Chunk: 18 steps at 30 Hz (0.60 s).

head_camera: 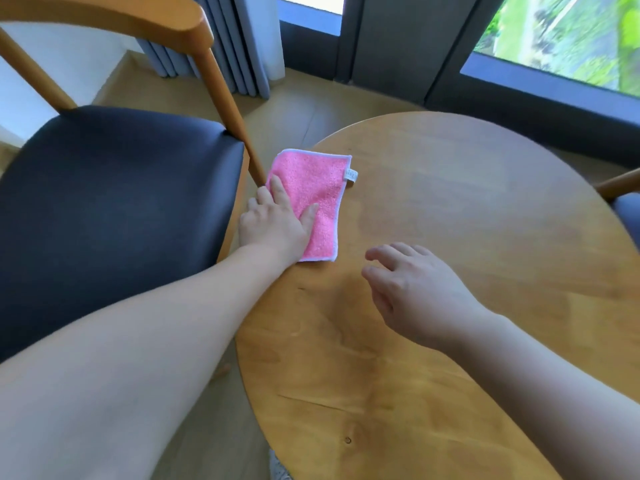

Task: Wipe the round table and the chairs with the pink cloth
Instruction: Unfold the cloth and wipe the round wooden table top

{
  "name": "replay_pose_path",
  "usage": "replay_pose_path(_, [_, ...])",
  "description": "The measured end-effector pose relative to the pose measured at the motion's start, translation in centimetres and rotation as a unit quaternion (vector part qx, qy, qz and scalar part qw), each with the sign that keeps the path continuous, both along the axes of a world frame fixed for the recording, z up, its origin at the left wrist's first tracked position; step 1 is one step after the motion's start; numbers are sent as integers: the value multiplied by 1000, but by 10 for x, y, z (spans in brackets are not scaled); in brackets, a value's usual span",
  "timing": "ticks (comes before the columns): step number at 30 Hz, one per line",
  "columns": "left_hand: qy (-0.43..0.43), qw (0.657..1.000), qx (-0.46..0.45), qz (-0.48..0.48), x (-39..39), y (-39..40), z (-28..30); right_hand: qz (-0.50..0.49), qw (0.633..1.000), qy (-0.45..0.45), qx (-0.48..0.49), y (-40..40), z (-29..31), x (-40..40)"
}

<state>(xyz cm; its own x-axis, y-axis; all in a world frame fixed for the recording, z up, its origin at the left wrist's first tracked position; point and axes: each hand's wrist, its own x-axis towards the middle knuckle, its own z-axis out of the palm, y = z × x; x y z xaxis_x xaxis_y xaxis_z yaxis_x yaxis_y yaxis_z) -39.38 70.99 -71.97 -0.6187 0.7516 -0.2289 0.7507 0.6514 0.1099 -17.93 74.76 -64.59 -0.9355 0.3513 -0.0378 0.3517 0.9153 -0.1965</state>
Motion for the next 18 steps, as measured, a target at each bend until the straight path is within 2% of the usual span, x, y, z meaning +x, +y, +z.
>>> replay_pose_path(4, [-38, 999, 18, -26, -11, 30, 3, -16, 1000, -16, 11, 6, 1, 3])
replay_pose_path(8, [-129, 986, 101, 0, -28, 51, 7, -23, 999, -26, 23, 9, 6, 8])
replay_pose_path(10, [-145, 979, 143, 5, -35, 53, 15, -26, 999, -24, 31, 10, 10, 10])
replay_pose_path(14, [-120, 973, 198, 1, -41, 47, 43, -32, 999, -4, 43, 8, 21, 7])
replay_pose_path(18, [-187, 957, 221, -6, -42, 27, 91, -51, 997, 27, 47, 3, 50, -1])
